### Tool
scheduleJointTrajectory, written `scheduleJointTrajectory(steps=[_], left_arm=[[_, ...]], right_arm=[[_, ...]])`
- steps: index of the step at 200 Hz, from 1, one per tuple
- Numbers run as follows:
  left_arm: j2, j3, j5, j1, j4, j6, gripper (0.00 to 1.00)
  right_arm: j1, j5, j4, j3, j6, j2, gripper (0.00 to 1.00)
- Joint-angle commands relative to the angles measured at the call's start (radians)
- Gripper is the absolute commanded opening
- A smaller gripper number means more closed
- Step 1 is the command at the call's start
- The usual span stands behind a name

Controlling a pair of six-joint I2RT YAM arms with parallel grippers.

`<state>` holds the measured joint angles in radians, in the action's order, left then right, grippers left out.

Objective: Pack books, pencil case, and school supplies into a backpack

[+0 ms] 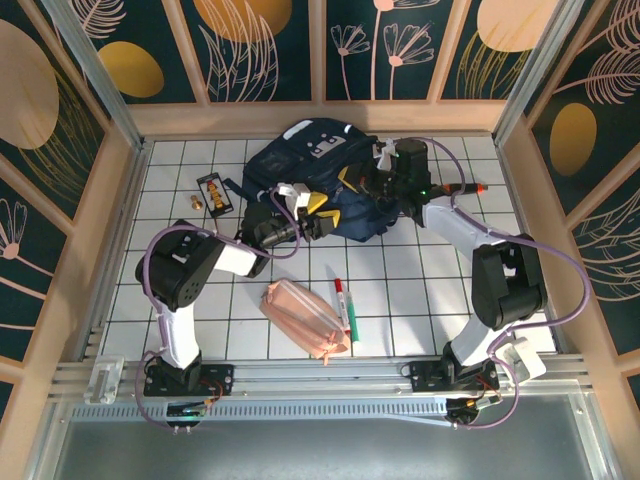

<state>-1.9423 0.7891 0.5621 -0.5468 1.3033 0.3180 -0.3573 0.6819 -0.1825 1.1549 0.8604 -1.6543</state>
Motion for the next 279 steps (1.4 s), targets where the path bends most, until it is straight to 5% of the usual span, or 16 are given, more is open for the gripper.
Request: scheduleJointTrajectory(steps=[1, 55, 118, 180, 279], left_arm=[[-0.038, 0.001, -0.044, -0.01, 0.079, -0.013, 0.69], [-0.085, 0.04, -0.054, -0.029, 0.132, 0.017, 0.66], [-0.079, 0.071, -0.029, -0.03, 0.143, 0.009, 0.47], [-0.047, 0.021, -0.113, -0.028, 0.242, 0.008, 0.57], [-0.069, 0.043, -0.021, -0.027, 0.271, 0.015, 0.28]], right_arm=[[-0.022, 0.097, -0.129, 0.008, -0.034, 0.089, 0.0], [-0.031, 0.104, -0.132, 0.006, -0.037, 0.089, 0.0], [-0.051, 0.096, -0.123, -0.015, -0.047, 0.096, 0.0], [-0.06, 0.099, -0.091, -0.034, -0.084, 0.109, 0.0], [-0.065, 0.098, -0.096, -0.052, -0.093, 0.099, 0.0]])
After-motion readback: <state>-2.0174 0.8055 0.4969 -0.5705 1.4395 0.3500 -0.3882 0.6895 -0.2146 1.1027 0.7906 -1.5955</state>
